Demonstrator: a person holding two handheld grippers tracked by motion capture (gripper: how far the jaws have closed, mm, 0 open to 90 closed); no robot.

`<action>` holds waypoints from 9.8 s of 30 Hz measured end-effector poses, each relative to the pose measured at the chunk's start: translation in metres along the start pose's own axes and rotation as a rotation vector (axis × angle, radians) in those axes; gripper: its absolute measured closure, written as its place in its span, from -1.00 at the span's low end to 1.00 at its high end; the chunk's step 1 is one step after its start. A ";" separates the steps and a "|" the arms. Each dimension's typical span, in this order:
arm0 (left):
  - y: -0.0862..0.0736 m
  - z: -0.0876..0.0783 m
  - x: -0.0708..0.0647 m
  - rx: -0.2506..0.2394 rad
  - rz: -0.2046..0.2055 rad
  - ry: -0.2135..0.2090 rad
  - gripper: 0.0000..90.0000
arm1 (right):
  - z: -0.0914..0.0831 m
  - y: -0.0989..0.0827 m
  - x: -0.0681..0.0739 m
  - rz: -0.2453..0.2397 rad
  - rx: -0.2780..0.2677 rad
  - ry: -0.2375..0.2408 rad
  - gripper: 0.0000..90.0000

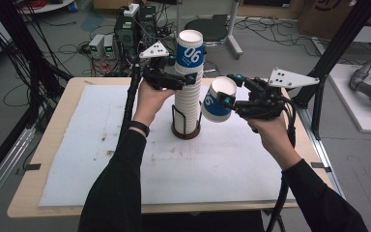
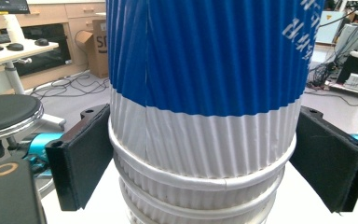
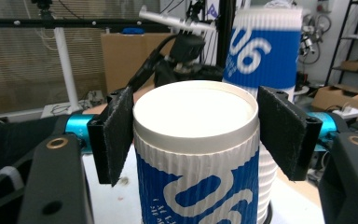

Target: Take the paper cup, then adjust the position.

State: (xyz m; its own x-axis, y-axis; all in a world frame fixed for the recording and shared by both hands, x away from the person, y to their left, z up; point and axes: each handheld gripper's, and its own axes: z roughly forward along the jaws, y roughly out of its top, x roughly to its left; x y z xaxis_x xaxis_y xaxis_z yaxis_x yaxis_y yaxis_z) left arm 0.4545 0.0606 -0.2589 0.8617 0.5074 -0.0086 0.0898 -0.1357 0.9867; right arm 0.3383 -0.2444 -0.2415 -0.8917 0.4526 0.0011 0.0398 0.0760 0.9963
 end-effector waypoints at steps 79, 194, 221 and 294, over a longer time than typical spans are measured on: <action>-0.072 -0.096 -0.036 -0.009 0.011 0.059 -0.86 | -0.015 -0.107 0.011 0.097 0.102 0.020 -0.31; -0.138 -0.008 -0.137 0.377 0.155 -0.324 -0.49 | 0.025 -0.105 0.032 0.047 0.438 0.214 -0.59; -0.146 -0.021 -0.122 0.068 -0.069 -0.371 -0.71 | 0.007 -0.106 0.017 0.181 0.193 0.258 -0.35; -0.117 -0.038 -0.115 0.376 0.112 -0.375 -0.55 | 0.019 -0.109 0.028 -0.110 0.543 0.260 -0.55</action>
State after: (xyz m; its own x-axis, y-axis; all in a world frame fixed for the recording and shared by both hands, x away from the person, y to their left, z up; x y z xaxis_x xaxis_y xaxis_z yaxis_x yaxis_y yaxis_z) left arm 0.3258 0.0506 -0.3676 0.9892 0.1430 -0.0316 0.1000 -0.5018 0.8592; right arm 0.3178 -0.2227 -0.3513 -0.9818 0.1898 -0.0104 0.1041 0.5827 0.8060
